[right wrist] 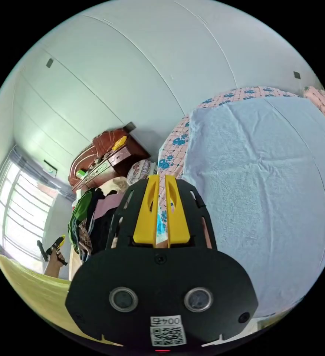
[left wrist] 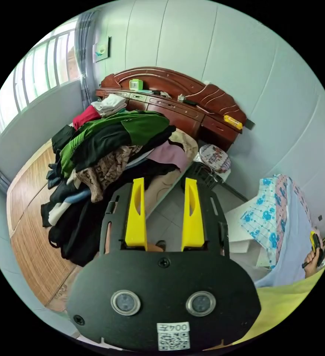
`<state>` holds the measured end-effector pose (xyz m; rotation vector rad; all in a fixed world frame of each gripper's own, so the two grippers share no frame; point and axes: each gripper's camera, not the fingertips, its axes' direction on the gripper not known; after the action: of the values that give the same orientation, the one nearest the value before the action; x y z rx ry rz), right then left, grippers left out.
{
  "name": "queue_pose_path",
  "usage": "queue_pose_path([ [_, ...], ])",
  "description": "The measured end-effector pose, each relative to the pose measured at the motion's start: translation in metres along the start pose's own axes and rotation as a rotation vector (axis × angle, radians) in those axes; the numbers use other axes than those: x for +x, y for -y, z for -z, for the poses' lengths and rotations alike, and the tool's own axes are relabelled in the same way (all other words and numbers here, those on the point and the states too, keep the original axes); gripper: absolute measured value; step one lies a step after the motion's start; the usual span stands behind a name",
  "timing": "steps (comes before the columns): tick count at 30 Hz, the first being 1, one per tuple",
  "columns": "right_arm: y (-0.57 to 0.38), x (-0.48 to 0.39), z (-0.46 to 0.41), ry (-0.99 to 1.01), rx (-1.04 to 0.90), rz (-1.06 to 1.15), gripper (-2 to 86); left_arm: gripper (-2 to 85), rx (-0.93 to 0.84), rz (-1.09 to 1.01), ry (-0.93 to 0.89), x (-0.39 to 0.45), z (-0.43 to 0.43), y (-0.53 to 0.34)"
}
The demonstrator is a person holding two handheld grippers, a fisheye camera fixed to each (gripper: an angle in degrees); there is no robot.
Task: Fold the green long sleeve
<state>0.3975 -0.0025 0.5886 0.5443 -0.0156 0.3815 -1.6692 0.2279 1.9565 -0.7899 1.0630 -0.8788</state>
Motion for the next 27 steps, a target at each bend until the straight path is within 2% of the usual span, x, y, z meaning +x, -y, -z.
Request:
queue_pose_path([
  [4,-0.037,0.034,-0.042,-0.062,0.032,-0.101,6.0,16.3,-0.013,-0.032,0.032,-0.029,-0.041,0.100],
  [7,-0.072,0.066,-0.068,-0.088,0.069,-0.269,6.1,17.0,-0.042,-0.108,0.067,-0.039,-0.074,0.187],
  [12,-0.128,0.109,-0.109,-0.117,0.133,-0.472,6.0,18.8,-0.154,-0.348,0.197,-0.032,-0.128,0.310],
  [18,-0.176,0.132,-0.155,-0.201,0.199,-0.450,6.1,18.3,-0.382,-0.473,0.220,-0.023,-0.176,0.356],
  [22,-0.196,0.150,-0.194,-0.225,0.194,-0.418,5.2,8.6,-0.347,-0.486,0.285,-0.003,-0.147,0.360],
  [25,-0.205,0.156,-0.229,-0.221,0.199,-0.324,5.4,5.2,-0.171,-0.409,0.280,-0.001,-0.083,0.357],
  [27,-0.205,0.146,-0.266,-0.173,0.166,-0.164,7.1,3.6,-0.034,-0.334,0.239,-0.011,-0.025,0.349],
])
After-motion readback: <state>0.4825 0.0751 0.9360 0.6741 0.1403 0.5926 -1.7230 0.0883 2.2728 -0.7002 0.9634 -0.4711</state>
